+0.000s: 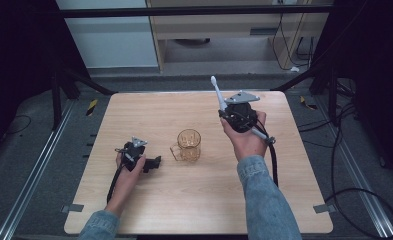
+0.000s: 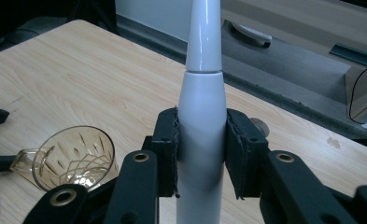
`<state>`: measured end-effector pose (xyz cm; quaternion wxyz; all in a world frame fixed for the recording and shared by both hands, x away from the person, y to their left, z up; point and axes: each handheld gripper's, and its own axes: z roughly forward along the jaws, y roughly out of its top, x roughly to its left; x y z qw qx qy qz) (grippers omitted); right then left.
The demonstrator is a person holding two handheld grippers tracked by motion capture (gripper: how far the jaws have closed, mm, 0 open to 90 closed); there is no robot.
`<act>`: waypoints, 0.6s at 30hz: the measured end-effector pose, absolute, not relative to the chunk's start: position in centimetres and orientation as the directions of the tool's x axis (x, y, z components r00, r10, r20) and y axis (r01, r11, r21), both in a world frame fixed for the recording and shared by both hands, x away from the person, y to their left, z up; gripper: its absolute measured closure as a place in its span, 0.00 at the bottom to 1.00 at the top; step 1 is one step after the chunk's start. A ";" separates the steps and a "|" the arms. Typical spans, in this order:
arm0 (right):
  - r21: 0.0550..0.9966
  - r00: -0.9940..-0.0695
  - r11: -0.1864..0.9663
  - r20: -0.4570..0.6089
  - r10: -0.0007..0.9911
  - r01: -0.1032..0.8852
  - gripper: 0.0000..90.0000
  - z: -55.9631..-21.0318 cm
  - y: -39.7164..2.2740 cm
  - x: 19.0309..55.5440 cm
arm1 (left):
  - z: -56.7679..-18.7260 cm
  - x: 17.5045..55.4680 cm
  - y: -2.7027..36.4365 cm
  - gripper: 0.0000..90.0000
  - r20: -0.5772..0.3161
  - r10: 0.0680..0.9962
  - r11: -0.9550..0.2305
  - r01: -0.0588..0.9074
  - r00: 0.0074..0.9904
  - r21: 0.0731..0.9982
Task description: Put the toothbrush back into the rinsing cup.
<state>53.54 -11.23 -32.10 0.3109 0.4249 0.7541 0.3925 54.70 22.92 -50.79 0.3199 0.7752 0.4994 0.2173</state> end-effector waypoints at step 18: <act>0.894 -0.439 0.282 -0.109 0.892 0.350 0.74 -31.0 -10.4 53.6 | -50.8 54.7 22.9 0.00 0.017 0.914 -0.296 0.635 0.406 0.713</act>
